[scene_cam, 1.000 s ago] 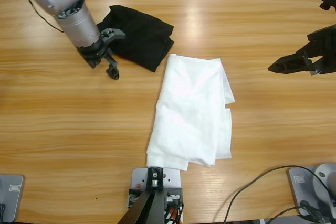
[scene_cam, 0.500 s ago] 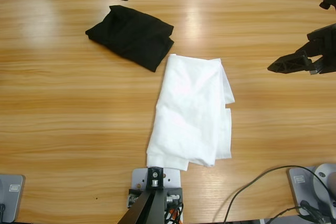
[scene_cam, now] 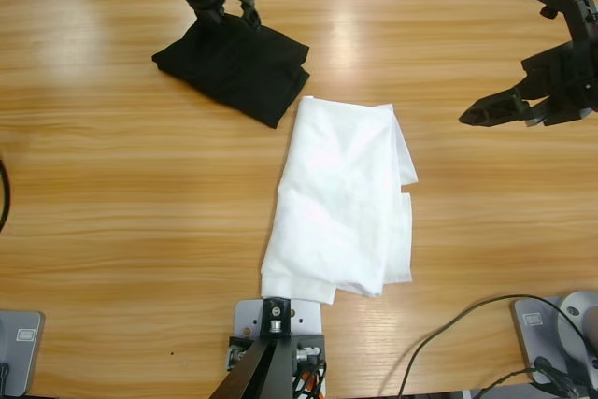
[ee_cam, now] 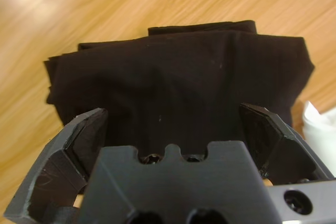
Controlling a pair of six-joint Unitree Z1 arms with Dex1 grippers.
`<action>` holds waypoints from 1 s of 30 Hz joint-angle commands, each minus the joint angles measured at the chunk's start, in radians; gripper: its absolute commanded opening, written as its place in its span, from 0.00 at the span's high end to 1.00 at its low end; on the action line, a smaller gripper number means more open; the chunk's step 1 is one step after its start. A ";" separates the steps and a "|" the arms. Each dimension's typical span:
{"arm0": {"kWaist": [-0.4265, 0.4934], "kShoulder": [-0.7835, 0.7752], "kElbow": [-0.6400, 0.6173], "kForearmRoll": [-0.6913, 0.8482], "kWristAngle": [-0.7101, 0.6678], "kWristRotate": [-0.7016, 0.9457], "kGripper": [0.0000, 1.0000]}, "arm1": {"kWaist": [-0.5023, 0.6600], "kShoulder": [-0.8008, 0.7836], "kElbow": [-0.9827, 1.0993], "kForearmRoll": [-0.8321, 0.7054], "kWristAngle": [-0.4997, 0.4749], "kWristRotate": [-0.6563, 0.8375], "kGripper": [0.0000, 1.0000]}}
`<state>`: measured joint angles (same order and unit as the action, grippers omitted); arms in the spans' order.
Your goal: Fold clothes
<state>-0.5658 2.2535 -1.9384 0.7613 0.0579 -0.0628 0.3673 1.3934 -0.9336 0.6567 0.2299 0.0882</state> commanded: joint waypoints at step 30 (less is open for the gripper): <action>-0.066 0.072 0.294 0.189 -0.144 0.251 0.00 | 0.005 0.001 0.025 -0.022 0.021 -0.006 0.01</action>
<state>-0.6163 2.3523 -1.9073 0.9494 -0.0010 0.0729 0.3673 1.4002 -0.9335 0.6444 0.2346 0.0859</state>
